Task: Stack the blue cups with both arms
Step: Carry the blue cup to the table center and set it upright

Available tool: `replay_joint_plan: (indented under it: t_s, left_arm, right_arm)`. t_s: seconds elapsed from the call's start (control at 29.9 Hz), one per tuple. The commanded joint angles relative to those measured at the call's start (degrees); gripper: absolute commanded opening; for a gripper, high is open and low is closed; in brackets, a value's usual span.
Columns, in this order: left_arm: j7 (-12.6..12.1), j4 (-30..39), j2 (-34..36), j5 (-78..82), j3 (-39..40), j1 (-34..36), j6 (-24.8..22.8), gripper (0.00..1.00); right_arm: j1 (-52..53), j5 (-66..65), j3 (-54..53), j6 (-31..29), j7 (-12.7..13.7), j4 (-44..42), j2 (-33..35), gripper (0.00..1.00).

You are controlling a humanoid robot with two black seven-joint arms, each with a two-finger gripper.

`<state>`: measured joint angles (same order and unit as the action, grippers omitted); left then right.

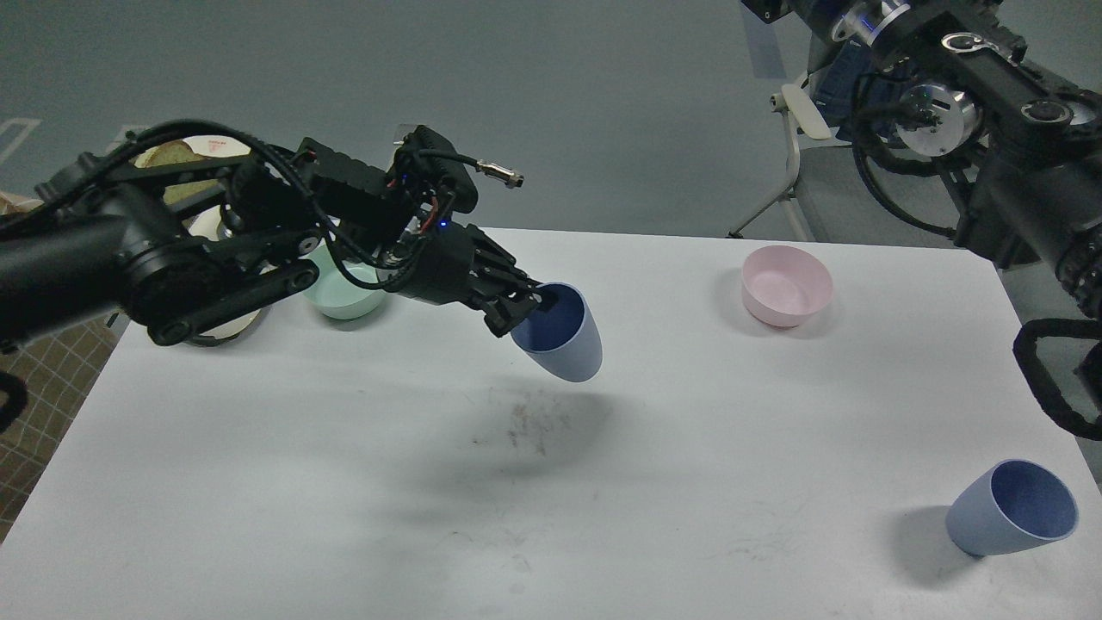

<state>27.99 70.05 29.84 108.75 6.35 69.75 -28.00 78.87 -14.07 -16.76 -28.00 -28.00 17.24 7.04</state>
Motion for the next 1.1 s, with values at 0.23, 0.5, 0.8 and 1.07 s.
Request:
replay_joint_plan:
  t_s: [0.23, 0.5, 0.8, 1.07]
  left_arm:
    - [0.01, -9.66, -11.73, 1.02, -9.95, 4.87, 0.0, 0.0]
    - [0.01, -11.77, -14.02, 1.02, -14.79, 5.58, 0.0, 0.0]
    - [0.01, -11.77, -14.02, 1.02, -14.88, 5.31, 0.0, 0.0]
    - [0.01, -11.69, -14.54, 1.02, -14.79, 5.05, 0.0, 0.5]
  right_arm:
    - [-0.91, 0.01, 0.76, 0.0, 0.0, -0.11, 0.34, 1.0]
    - [-1.0, 0.01, 0.76, 0.0, 0.0, -0.1, 0.34, 1.0]
    - [-1.52, 0.01, 0.76, 0.0, 0.0, -0.11, 0.34, 1.0]
    - [-2.05, 0.01, 0.76, 0.0, 0.0, -0.11, 0.26, 1.0]
